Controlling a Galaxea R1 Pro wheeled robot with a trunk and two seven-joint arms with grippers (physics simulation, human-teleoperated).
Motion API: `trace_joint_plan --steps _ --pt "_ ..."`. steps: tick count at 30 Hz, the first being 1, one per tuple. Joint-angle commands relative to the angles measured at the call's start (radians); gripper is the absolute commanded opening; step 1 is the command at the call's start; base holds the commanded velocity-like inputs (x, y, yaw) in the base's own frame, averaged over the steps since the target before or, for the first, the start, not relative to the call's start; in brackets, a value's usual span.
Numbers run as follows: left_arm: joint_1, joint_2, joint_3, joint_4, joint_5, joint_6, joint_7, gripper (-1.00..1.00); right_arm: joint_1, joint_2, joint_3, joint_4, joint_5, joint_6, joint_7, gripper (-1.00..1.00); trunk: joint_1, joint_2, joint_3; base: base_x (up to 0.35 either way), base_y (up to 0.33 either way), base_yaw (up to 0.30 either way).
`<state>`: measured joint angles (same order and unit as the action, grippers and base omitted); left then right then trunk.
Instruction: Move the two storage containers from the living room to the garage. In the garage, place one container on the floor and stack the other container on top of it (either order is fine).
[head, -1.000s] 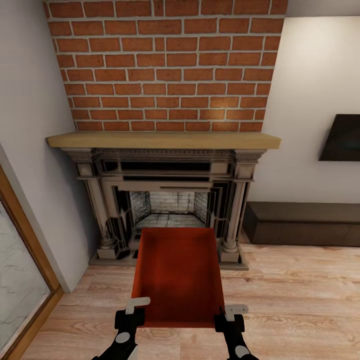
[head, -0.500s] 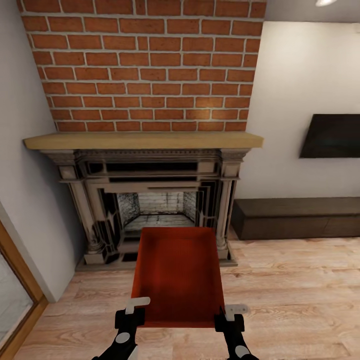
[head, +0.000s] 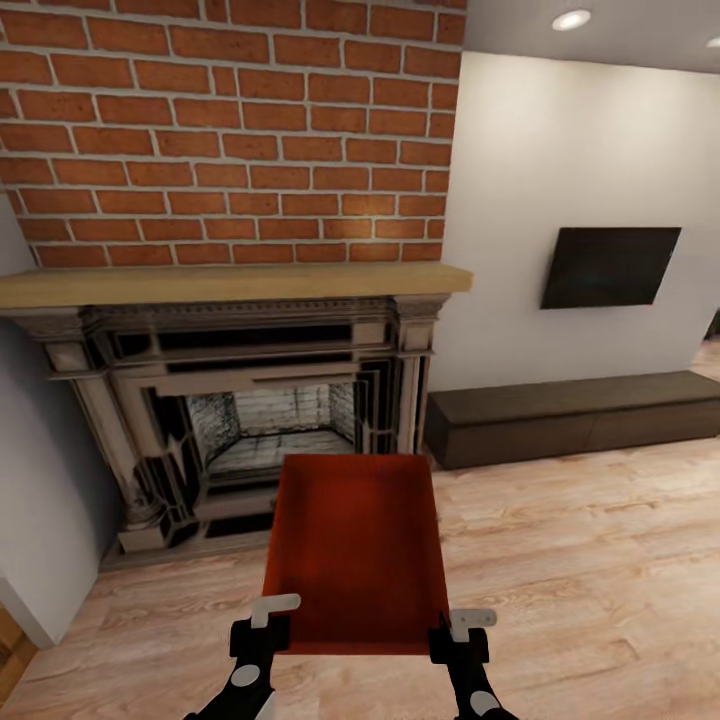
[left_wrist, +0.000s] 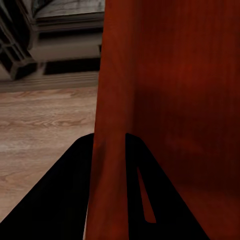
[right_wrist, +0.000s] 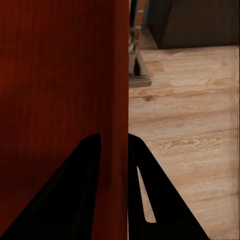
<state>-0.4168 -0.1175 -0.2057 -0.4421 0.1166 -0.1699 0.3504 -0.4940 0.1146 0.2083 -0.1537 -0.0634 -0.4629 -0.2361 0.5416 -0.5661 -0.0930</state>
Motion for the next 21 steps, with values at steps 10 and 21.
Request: trace_joint_plan --steps 10,21 --pt "0.0 -0.001 -0.006 0.003 0.025 0.035 0.01 -1.0 -0.002 0.0 0.002 -0.014 -0.012 -0.013 -0.029 -1.0 0.0 -0.002 -0.002 0.0 0.0 -0.284" --pt "0.0 -0.001 -0.006 0.003 0.025 0.035 0.01 -1.0 -0.002 -0.001 0.002 -0.014 -0.011 -0.013 -0.028 -1.0 0.0 -0.002 0.003 0.0 0.0 -0.284"
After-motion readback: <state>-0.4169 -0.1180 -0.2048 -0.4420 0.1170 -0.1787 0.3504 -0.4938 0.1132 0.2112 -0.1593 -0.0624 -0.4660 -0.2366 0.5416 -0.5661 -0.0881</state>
